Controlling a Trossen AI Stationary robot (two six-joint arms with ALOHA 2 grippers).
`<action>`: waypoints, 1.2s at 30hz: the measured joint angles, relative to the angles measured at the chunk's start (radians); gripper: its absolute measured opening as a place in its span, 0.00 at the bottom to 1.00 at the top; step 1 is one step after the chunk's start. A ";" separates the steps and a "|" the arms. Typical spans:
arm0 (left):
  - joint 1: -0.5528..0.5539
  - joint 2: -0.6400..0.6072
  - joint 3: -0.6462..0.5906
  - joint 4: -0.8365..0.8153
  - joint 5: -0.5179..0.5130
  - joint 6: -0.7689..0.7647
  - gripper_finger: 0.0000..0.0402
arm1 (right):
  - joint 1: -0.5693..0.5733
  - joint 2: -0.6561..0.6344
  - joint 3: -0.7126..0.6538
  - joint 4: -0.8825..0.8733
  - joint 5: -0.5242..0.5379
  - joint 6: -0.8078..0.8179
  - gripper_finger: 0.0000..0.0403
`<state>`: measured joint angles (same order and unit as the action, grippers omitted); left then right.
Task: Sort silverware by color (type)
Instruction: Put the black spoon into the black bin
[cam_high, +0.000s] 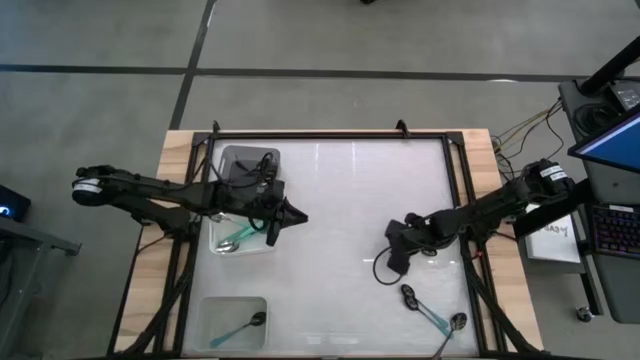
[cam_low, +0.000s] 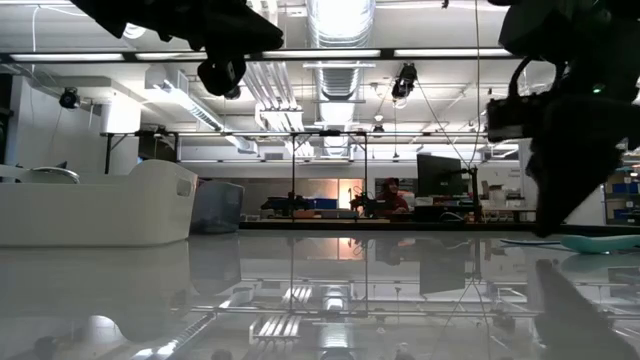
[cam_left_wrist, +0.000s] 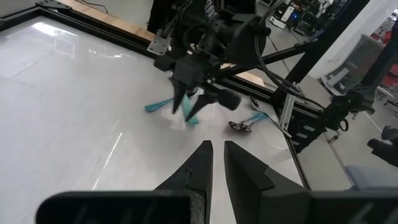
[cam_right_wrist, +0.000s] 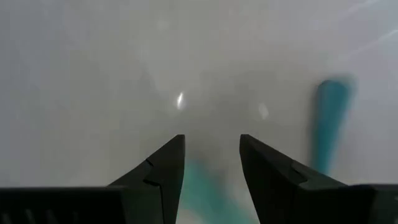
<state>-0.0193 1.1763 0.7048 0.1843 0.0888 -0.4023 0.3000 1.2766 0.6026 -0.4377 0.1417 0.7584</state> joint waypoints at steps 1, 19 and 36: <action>0.000 0.000 0.000 0.000 0.000 0.000 0.06 | 0.000 0.000 0.005 -0.013 -0.044 -0.005 0.36; 0.000 0.000 0.000 0.001 -0.004 0.000 0.06 | 0.019 0.001 0.096 -0.344 -0.246 -0.362 0.36; 0.000 0.000 0.000 -0.015 -0.030 0.028 0.06 | 0.019 0.001 0.010 -0.279 -0.201 -0.474 0.36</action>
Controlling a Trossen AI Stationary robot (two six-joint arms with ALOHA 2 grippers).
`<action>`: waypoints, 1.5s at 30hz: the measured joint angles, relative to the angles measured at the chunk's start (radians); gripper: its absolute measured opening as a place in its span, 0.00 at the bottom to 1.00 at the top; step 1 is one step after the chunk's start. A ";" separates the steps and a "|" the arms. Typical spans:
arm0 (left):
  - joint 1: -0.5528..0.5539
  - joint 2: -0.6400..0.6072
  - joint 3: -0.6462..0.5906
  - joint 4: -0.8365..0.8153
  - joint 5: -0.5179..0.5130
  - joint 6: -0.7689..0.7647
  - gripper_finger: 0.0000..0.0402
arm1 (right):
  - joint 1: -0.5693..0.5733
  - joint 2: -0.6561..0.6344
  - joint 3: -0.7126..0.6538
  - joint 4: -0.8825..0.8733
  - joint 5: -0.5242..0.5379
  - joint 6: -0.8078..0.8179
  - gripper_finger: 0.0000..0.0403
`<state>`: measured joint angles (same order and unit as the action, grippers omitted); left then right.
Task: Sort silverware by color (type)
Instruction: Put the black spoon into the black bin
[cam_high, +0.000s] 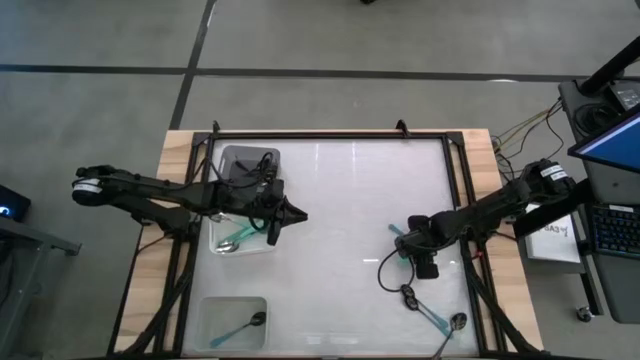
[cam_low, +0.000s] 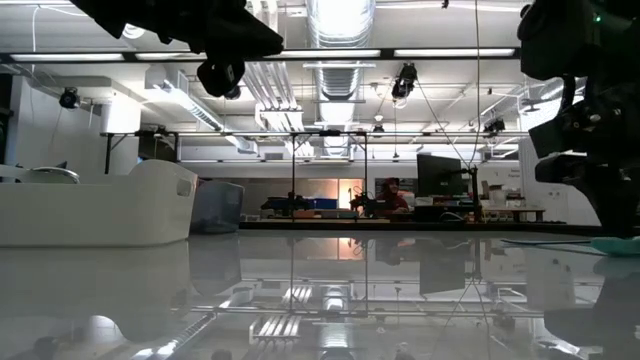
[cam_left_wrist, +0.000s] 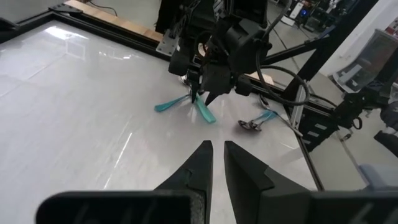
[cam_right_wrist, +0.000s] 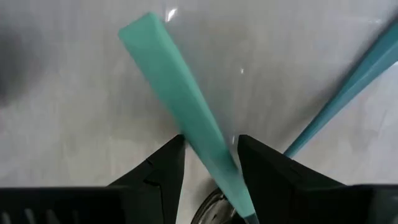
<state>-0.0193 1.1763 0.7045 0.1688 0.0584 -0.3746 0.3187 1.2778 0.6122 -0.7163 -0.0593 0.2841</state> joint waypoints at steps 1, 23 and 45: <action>0.000 0.000 0.000 0.000 0.000 0.002 0.06 | 0.000 -0.001 -0.009 0.016 0.012 0.000 0.36; 0.000 0.000 0.000 0.003 -0.047 0.022 0.06 | -0.004 0.002 0.011 -0.016 0.008 0.177 0.11; -0.008 0.432 0.028 0.464 -0.129 0.136 0.06 | -0.124 -0.013 0.400 -0.047 0.631 -0.035 0.11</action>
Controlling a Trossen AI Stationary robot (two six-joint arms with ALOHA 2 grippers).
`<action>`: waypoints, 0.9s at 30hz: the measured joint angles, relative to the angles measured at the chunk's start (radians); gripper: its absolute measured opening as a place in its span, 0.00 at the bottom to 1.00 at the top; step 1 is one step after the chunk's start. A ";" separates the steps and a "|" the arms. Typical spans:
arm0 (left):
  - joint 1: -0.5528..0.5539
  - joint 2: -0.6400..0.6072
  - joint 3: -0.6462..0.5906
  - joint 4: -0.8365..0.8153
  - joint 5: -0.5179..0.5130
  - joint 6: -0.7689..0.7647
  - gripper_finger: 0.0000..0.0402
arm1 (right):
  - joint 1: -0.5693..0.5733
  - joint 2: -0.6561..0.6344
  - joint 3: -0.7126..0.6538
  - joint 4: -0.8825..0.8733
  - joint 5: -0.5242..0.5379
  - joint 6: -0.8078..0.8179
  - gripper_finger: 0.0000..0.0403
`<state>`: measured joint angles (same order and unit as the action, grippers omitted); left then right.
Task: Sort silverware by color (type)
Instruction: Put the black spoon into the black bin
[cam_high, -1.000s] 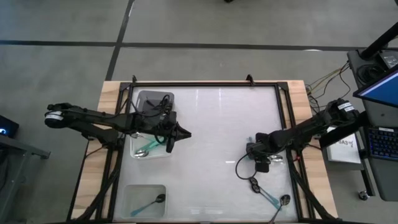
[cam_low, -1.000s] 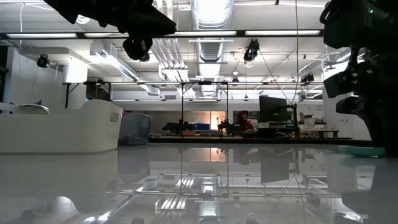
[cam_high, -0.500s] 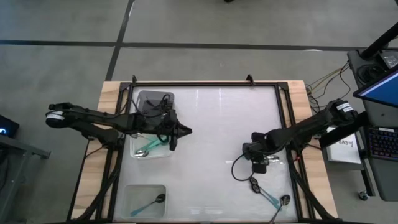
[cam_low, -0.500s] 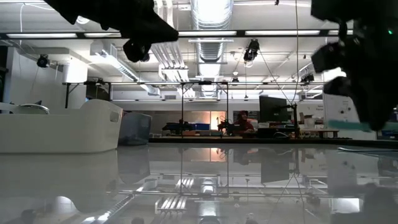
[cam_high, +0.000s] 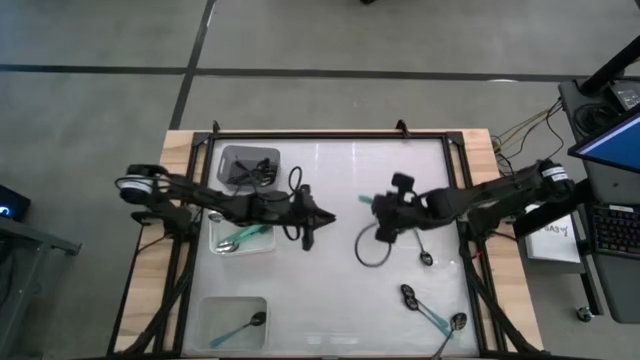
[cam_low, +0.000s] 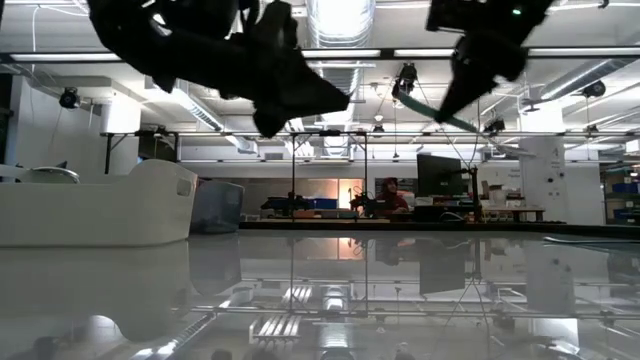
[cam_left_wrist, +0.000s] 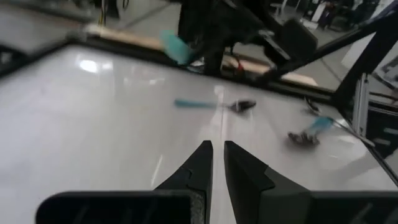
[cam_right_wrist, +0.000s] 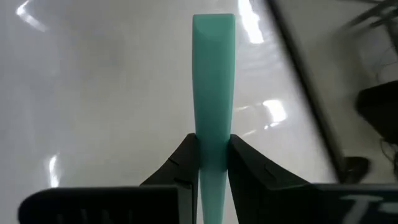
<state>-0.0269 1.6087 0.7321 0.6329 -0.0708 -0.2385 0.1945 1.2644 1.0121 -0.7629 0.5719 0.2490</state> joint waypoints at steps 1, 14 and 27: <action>0.000 0.021 0.011 0.025 0.000 0.017 0.06 | -0.022 0.000 0.018 0.004 0.013 -0.021 0.11; 0.002 0.061 0.124 -0.025 -0.082 0.230 0.06 | -0.352 -0.001 0.079 0.334 -0.192 -0.224 0.11; 0.006 0.060 0.121 -0.076 -0.148 0.207 0.13 | -0.398 0.016 0.007 0.731 -0.284 -0.288 0.11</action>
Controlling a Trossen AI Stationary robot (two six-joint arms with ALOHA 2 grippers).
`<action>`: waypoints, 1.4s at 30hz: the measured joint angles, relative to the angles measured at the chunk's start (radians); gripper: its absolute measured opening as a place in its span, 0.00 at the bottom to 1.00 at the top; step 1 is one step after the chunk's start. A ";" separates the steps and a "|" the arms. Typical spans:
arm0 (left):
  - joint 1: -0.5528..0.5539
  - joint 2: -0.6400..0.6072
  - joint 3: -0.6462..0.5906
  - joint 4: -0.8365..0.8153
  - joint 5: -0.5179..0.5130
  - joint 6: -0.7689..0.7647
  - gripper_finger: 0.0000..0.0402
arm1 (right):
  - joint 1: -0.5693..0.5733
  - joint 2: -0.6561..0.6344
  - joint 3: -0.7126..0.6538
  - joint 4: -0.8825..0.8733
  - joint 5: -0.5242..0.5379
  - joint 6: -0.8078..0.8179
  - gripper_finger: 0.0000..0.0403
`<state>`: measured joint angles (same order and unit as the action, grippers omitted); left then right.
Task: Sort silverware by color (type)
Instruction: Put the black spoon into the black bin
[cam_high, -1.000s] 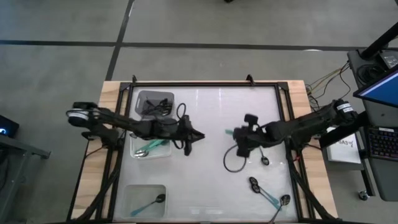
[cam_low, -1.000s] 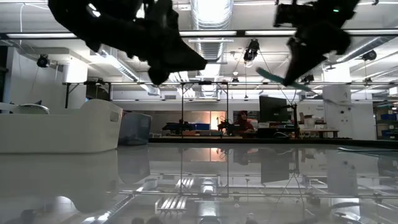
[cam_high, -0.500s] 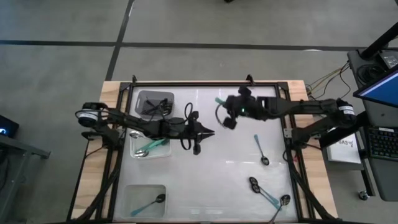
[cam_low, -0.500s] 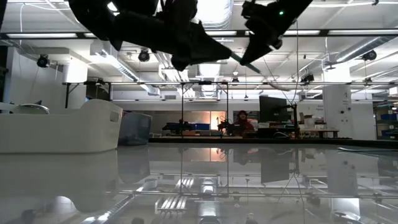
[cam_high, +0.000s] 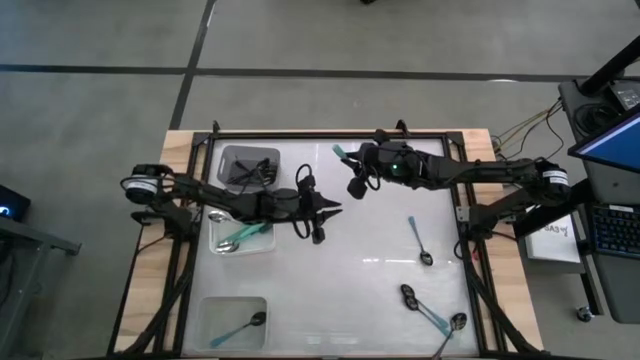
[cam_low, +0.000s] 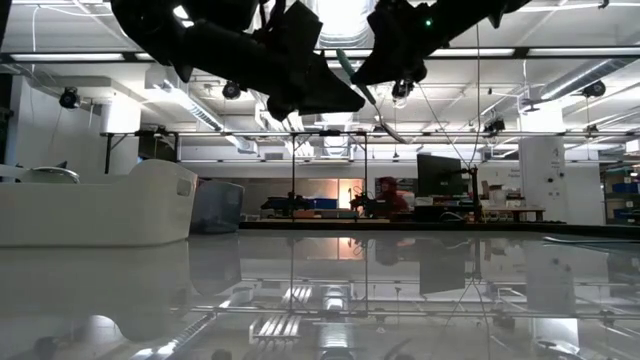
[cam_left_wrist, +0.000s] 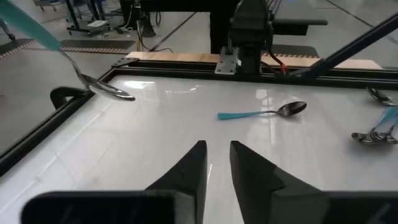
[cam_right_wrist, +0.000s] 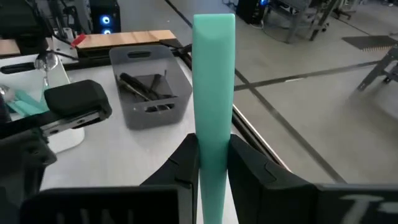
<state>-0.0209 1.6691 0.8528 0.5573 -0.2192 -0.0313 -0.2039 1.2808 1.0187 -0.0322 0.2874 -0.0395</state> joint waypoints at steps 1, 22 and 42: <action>0.003 0.000 0.000 -0.001 0.000 0.000 0.15 | 0.000 0.000 0.000 0.001 0.000 0.000 0.11; 0.037 0.000 0.018 0.022 -0.358 -0.041 0.32 | 0.070 0.180 -0.014 0.454 0.005 -0.147 0.11; 0.037 -0.002 0.016 0.044 -0.554 -0.031 0.32 | 0.116 0.205 -0.014 0.592 -0.063 -0.210 0.11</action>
<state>0.0162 1.6672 0.8688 0.6014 -0.7727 -0.0619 -0.0883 1.4857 1.0050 0.5598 0.2246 -0.2491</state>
